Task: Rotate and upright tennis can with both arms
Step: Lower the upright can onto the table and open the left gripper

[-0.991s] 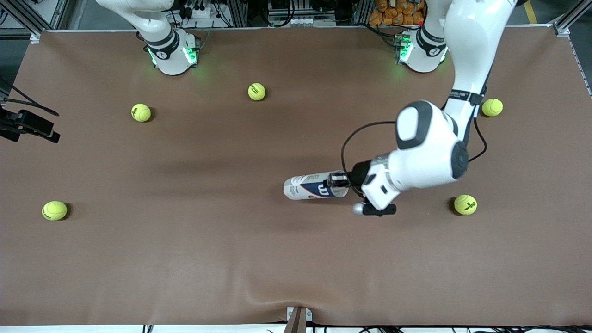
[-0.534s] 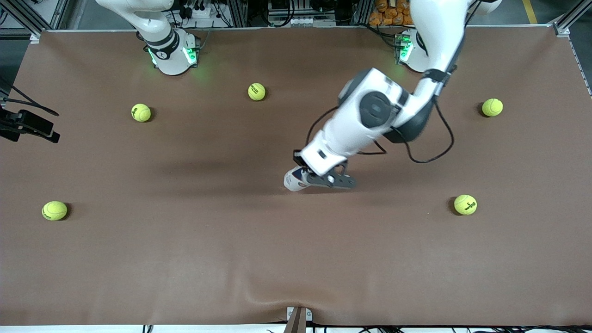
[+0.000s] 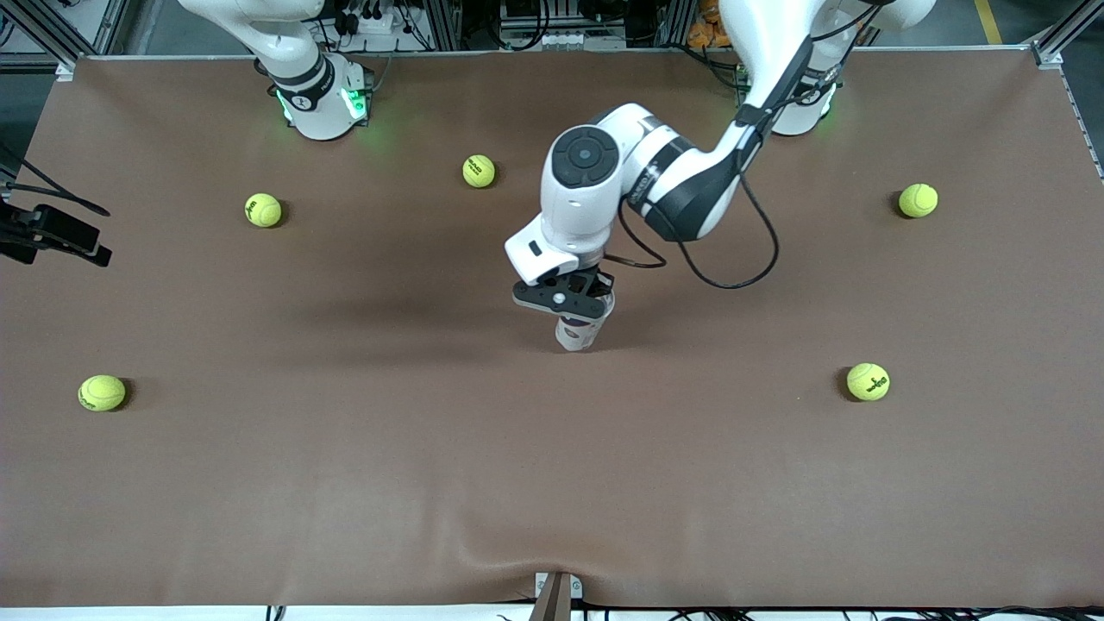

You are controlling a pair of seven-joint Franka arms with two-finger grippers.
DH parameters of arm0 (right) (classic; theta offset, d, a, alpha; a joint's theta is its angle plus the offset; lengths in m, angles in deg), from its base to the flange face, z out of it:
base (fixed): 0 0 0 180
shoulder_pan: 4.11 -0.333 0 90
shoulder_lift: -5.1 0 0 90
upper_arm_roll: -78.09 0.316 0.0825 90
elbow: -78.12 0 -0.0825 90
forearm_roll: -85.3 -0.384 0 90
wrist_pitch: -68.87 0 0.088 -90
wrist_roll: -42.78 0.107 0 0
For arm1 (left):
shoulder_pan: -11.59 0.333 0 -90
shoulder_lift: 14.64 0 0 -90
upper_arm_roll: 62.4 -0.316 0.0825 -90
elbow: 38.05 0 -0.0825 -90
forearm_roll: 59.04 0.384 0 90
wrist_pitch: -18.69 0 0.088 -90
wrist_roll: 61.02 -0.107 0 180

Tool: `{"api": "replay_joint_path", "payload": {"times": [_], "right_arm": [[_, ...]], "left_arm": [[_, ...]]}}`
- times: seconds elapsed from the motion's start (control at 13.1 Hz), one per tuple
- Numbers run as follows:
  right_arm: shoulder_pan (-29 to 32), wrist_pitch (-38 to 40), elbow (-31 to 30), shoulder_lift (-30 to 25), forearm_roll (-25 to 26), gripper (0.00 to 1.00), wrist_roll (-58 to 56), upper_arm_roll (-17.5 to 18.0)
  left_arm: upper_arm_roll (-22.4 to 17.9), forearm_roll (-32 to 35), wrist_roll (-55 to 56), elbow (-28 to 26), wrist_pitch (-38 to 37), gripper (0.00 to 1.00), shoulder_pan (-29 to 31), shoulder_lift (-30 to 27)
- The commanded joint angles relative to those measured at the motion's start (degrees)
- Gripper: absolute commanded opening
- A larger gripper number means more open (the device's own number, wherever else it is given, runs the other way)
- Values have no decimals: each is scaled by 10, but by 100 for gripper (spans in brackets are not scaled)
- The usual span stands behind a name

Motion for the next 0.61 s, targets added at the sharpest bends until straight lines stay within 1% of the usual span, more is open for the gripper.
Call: {"api": "replay_joint_path", "payload": {"times": [0.0, 0.08, 0.15, 0.23, 0.53], "right_arm": [[11, 3, -1, -10, -7, 100, -9, 6], [11, 3, -1, -10, -7, 100, -8, 6], [11, 2, -1, -10, -7, 100, -8, 6], [10, 2, 0, -10, -7, 100, -7, 6], [11, 2, 1, -9, -8, 100, -7, 6]], "left_arm": [[-15, 16, 3, 25, -12, 0, -15, 21], [-14, 15, 3, 25, -12, 0, -15, 24], [-13, 14, 5, 25, -11, 12, -15, 24], [-13, 14, 12, 24, -10, 99, -15, 23], [-15, 14, 19, 26, -11, 100, -13, 4]]}}
